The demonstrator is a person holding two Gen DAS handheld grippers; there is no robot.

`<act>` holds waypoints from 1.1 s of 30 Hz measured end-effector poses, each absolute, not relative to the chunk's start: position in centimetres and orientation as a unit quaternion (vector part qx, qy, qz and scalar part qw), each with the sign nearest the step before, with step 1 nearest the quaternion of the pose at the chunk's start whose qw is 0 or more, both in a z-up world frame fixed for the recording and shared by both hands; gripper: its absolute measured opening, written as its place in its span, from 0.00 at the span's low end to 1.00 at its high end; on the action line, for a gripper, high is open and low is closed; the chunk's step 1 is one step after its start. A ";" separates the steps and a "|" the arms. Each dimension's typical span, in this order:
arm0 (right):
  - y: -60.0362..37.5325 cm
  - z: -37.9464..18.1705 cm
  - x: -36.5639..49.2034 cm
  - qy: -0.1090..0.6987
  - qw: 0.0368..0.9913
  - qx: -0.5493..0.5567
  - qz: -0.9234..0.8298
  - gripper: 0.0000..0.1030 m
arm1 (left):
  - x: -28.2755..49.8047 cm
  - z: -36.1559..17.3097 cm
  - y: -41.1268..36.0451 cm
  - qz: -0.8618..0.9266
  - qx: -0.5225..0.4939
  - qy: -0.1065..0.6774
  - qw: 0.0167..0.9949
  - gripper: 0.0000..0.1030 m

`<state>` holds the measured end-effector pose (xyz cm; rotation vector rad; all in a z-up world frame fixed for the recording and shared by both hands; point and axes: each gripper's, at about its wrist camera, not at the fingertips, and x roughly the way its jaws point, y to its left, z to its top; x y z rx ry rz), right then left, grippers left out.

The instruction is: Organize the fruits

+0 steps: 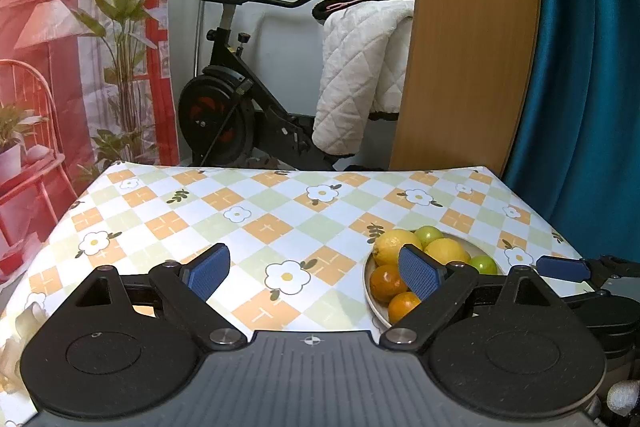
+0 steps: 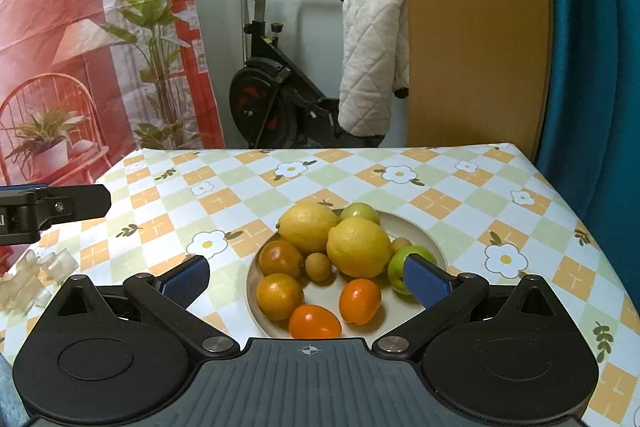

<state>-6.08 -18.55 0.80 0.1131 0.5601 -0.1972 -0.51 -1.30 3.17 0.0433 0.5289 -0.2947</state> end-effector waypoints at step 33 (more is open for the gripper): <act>-18.2 0.9 -6.0 0.275 0.956 0.051 -0.095 0.99 | -0.2 3.1 -1.0 -0.128 0.020 0.266 0.955 0.94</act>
